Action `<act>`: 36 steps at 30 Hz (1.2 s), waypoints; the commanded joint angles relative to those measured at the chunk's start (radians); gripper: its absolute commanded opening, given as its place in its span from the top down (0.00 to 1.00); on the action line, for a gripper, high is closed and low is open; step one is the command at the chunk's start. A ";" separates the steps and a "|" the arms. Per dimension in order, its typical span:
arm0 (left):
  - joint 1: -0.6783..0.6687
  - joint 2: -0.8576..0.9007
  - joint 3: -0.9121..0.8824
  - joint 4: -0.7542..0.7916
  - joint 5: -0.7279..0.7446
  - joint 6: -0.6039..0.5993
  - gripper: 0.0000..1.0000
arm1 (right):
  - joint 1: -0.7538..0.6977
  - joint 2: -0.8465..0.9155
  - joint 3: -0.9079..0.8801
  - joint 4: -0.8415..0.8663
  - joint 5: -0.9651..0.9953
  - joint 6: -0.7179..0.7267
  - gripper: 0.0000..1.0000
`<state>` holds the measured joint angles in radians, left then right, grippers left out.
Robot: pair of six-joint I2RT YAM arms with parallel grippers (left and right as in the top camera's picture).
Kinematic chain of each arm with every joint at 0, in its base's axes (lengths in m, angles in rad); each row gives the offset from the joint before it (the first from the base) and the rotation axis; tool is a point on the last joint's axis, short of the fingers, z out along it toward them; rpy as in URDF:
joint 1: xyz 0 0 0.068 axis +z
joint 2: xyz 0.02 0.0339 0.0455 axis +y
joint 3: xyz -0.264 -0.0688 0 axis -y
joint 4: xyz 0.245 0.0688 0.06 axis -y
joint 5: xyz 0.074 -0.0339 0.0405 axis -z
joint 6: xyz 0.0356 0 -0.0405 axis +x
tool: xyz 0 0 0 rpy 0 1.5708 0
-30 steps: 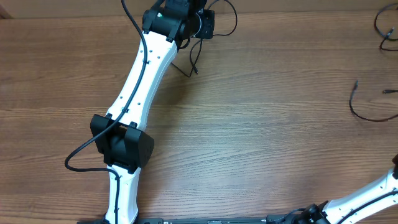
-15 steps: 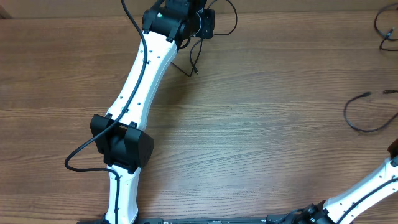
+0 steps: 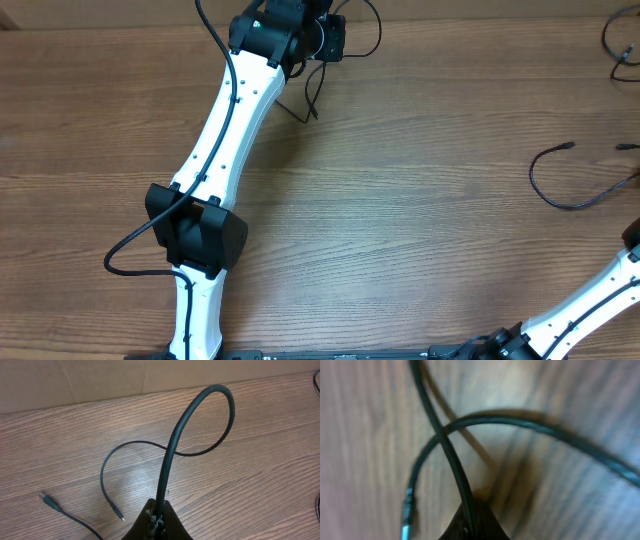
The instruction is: Untangle cables
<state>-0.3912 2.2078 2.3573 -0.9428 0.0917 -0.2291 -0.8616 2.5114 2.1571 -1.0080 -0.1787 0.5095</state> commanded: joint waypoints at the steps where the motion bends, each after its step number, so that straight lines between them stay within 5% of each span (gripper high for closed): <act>1: -0.002 -0.026 0.019 0.003 -0.013 0.024 0.96 | 0.005 -0.042 0.005 0.016 -0.117 -0.013 0.96; 4: -0.002 -0.026 0.019 -0.003 -0.013 0.024 0.96 | 0.005 -0.078 0.005 0.030 -0.177 -0.009 0.80; 5: -0.002 -0.026 0.019 -0.007 -0.013 0.024 0.96 | 0.005 -0.092 0.005 0.033 -0.183 0.001 0.59; 6: -0.002 -0.026 0.019 -0.011 -0.013 0.024 0.96 | 0.005 -0.105 0.005 0.034 -0.182 0.014 0.17; 7: -0.002 -0.026 0.019 -0.016 -0.013 0.028 0.96 | 0.005 -0.115 0.005 0.034 -0.182 0.014 0.02; 25: 0.008 -0.026 0.019 -0.034 -0.025 0.077 0.95 | 0.086 -0.461 0.005 -0.073 -0.183 -0.027 0.05; 36: 0.011 -0.026 0.019 0.009 -0.020 0.076 0.96 | 0.401 -0.414 0.001 -0.322 -0.014 -0.357 0.00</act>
<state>-0.3904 2.2078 2.3573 -0.9543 0.0769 -0.1757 -0.5385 2.0602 2.1578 -1.3041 -0.3180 0.2840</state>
